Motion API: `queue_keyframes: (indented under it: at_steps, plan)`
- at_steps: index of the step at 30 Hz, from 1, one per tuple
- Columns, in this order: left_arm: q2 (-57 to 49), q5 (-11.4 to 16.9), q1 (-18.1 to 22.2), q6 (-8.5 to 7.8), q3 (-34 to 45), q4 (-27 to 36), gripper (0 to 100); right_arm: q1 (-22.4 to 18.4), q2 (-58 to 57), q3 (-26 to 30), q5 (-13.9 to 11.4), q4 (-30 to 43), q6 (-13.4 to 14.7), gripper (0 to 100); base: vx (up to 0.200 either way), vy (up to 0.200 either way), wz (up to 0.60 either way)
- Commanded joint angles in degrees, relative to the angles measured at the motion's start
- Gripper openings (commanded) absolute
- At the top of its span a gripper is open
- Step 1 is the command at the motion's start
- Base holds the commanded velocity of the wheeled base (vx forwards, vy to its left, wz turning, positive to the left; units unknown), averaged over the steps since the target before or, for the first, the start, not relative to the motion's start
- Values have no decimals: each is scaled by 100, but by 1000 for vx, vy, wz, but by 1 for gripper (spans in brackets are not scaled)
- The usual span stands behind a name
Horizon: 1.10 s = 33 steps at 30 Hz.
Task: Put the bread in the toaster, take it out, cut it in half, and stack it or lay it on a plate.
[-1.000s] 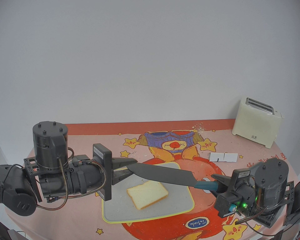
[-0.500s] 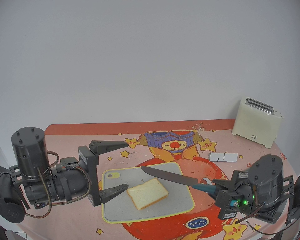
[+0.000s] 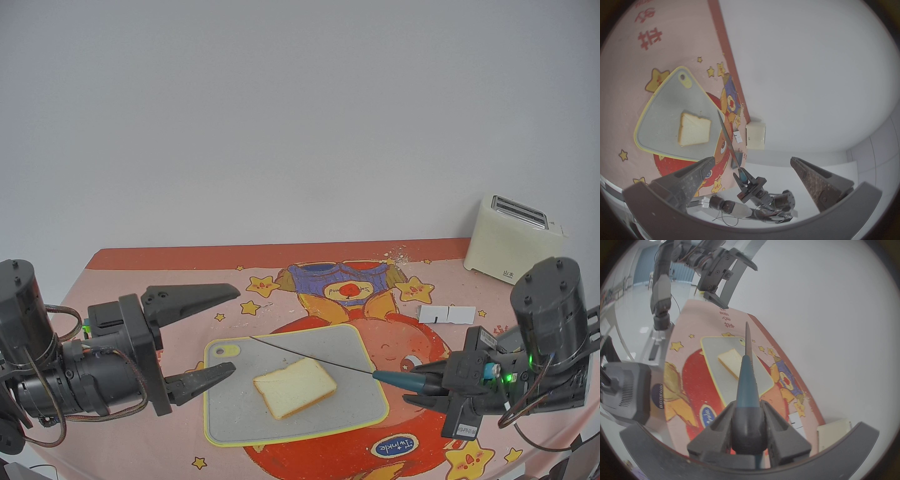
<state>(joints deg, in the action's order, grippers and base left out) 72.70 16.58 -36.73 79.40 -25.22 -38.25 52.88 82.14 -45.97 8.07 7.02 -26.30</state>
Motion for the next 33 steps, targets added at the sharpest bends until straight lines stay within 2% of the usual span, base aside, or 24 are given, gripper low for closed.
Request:
queue_keyframes:
  at_steps: [1,2,3,4,5,7,10,13,14,15,16,20,24,33]
  plan:
    - [-178,-6,8,-1225,-185,319,100,-454,-111,-509,-1079,546,511,0,0,0,0]
    - [-143,-6,8,-1348,-211,398,100,-454,-111,-562,-1194,599,582,0,0,0,0]
    - [-134,-14,8,-1374,-220,415,100,-463,-111,-571,-1220,616,599,0,0,0,0]
    - [-46,-14,8,-1629,-387,714,100,-463,-93,-720,-1475,827,801,0,0,0,0]
    - [-11,-6,8,-1699,-501,846,100,-463,-84,-764,-1528,933,854,0,0,0,0]
    - [60,-6,8,-1787,-695,1030,100,-463,-75,-843,-1580,1091,872,0,0,0,0]
    - [156,-6,26,-2016,-1108,1197,100,-463,39,-1010,-1765,1495,889,0,0,0,0]
    - [323,-23,26,-2367,-1125,1189,100,-604,171,-1116,-2011,1829,889,0,0,0,0]
    - [341,-23,26,-2411,-1116,1197,100,-630,180,-1116,-2029,1847,880,0,0,0,0]
    - [376,-50,26,-2658,-1020,1189,100,-771,250,-1151,-2099,1864,872,0,0,0,0]
    - [376,-41,26,-2754,-976,1180,100,-832,320,-1186,-2117,1855,845,0,0,0,0]
    - [350,-50,43,-2824,-1099,1162,100,-850,601,-1397,-2117,1864,837,0,0,0,0]
    - [350,-41,34,-2824,-1099,1162,100,-850,768,-1564,-2099,1873,801,0,0,0,0]
    - [376,-41,201,-2833,-1081,1162,100,-850,742,-1546,-2046,1847,784,0,0,0,0]
